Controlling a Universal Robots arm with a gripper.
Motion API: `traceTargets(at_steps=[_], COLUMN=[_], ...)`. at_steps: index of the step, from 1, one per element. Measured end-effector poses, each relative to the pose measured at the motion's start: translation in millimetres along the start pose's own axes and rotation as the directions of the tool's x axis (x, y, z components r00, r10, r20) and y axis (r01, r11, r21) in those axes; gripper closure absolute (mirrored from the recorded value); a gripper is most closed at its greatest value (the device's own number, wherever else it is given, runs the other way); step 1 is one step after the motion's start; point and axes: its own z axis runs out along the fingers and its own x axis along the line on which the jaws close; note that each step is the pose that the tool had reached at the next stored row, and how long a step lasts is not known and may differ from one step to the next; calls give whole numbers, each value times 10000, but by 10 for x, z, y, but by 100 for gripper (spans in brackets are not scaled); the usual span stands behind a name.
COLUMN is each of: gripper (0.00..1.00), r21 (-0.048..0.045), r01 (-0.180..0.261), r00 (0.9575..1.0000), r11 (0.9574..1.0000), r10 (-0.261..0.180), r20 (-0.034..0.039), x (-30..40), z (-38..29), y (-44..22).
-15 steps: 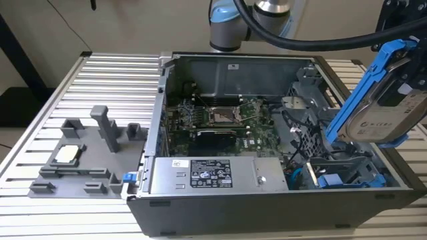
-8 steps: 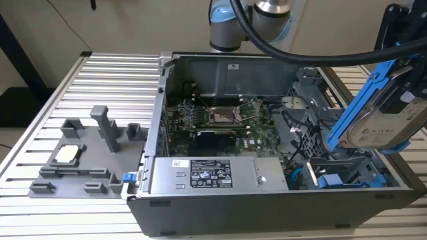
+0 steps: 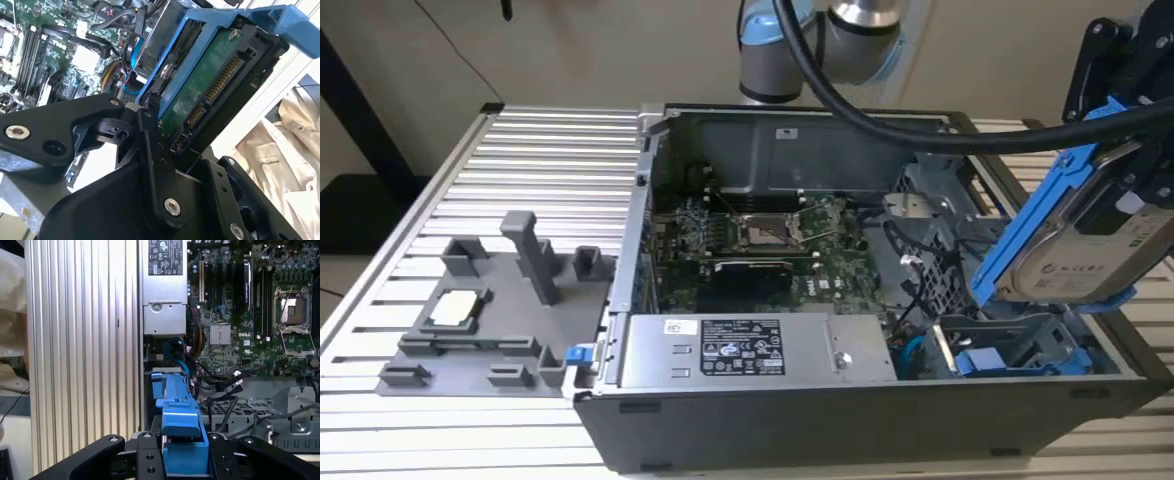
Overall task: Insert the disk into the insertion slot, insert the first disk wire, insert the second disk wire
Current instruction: 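Insert the disk into the insertion slot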
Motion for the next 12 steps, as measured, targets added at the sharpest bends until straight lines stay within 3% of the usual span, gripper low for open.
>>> traceTargets(at_steps=[12], gripper=[67], r21=[-32], r01=[47], r00=[10000], r11=[10000], r10=[-47], r20=[-1], x=[-2], z=[95], y=[-1])
